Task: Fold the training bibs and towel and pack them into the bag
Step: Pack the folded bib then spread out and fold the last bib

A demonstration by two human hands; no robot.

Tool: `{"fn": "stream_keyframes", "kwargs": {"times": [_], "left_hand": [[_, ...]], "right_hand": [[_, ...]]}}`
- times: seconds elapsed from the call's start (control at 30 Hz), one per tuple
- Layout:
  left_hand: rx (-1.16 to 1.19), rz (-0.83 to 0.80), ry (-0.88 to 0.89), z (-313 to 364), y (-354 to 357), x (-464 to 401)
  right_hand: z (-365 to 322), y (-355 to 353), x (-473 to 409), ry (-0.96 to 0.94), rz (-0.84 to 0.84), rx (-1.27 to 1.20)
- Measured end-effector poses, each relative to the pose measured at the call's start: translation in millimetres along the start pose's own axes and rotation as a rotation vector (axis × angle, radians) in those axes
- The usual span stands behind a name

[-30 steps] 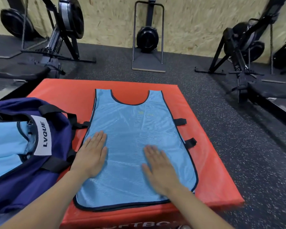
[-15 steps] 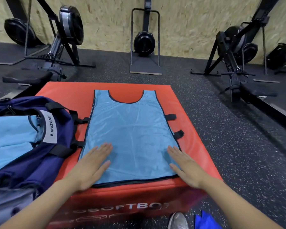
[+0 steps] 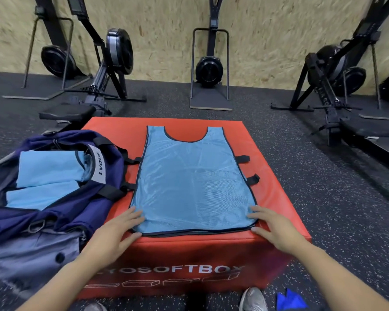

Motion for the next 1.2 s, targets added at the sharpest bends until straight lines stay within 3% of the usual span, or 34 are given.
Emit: {"fn": "stream_keyframes", "kwargs": {"times": [0.13, 0.53, 0.7, 0.93, 1.2], "left_hand": [[-0.045, 0.085, 0.022, 5.6, -6.1, -0.6], [-0.088, 0.092, 0.034, 21.7, -8.8, -8.5], [0.024, 0.134, -0.138, 26.9, -15.0, -13.3], [0.209, 0.159, -0.198, 30.6, -36.9, -18.6], [0.786, -0.026, -0.224, 48.3, -89.1, -45.9]], "right_hand": [[-0.9, -4.1, -2.4, -0.073, 0.061, -0.032], [-19.4, -3.8, -2.3, -0.077, 0.164, 0.194], [-23.7, -12.5, -6.3, 0.053, 0.241, -0.038], [-30.4, -32.7, -0.6, 0.129, 0.049, -0.317], [-58.0, -88.4, 3.0, 0.165, -0.087, -0.792]]}}
Point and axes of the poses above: each hand's wrist, its own x-axis away from the middle knuckle, its own y-axis out of the palm, z = x × y, the point moved 2 cm from there along -x, towards the middle knuckle, and after that the axes turned 9 degrees about y, right-handed, at the moved point
